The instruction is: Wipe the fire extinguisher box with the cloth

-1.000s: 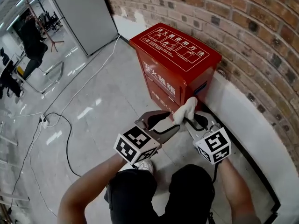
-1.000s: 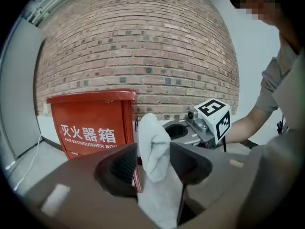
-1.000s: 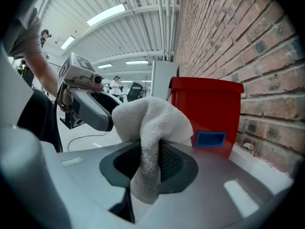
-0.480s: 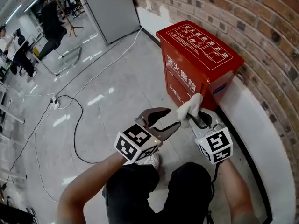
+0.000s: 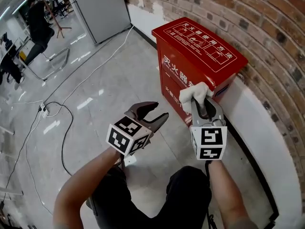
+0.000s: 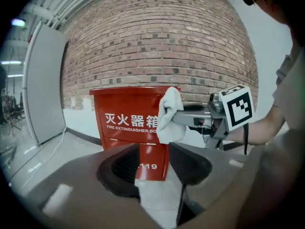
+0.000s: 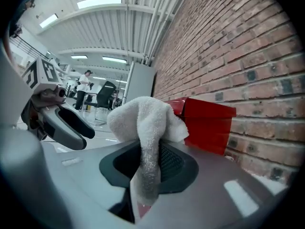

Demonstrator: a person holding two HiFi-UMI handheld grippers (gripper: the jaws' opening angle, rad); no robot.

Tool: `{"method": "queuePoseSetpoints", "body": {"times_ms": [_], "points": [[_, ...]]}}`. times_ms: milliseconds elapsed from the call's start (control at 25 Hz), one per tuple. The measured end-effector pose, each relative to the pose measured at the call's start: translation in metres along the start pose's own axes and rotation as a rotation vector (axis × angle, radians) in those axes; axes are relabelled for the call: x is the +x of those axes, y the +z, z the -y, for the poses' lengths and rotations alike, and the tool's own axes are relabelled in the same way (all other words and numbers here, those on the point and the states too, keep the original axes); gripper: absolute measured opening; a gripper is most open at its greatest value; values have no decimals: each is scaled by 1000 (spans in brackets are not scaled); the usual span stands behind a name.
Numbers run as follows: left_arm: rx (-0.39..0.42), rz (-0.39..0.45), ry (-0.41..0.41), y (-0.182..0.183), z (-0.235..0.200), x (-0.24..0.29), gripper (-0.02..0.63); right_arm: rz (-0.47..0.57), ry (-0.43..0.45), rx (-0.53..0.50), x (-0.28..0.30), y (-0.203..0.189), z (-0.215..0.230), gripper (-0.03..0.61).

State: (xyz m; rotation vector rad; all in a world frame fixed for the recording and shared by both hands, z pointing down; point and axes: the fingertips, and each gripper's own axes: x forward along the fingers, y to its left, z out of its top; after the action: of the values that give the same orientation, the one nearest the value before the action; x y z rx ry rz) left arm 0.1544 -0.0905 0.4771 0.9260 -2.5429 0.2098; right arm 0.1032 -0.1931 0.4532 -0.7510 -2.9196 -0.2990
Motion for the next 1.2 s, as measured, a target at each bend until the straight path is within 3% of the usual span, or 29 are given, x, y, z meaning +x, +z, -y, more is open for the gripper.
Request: {"method": "queuePoseSetpoints", "body": {"times_ms": [80, 240, 360, 600, 880, 1200], "points": [[-12, 31, -30, 4, -22, 8, 190, -8, -57, 30, 15, 2, 1, 110], [102, 53, -99, 11, -59, 20, 186, -48, -151, 61, 50, 8, -2, 110], [139, 54, -166, 9, -84, 27, 183, -83, -188, 74, 86, 10, -10, 110], [90, 60, -233, -16, -158, 45, 181, -63, -204, 108, 178, 25, -35, 110], [112, 46, -302, -32, -228, 62, 179, -75, -231, 103, 264, 38, -56, 110], [1, 42, -351, -44, -266, 82, 179, -112, -172, 197, 312, 14, -80, 109]]}}
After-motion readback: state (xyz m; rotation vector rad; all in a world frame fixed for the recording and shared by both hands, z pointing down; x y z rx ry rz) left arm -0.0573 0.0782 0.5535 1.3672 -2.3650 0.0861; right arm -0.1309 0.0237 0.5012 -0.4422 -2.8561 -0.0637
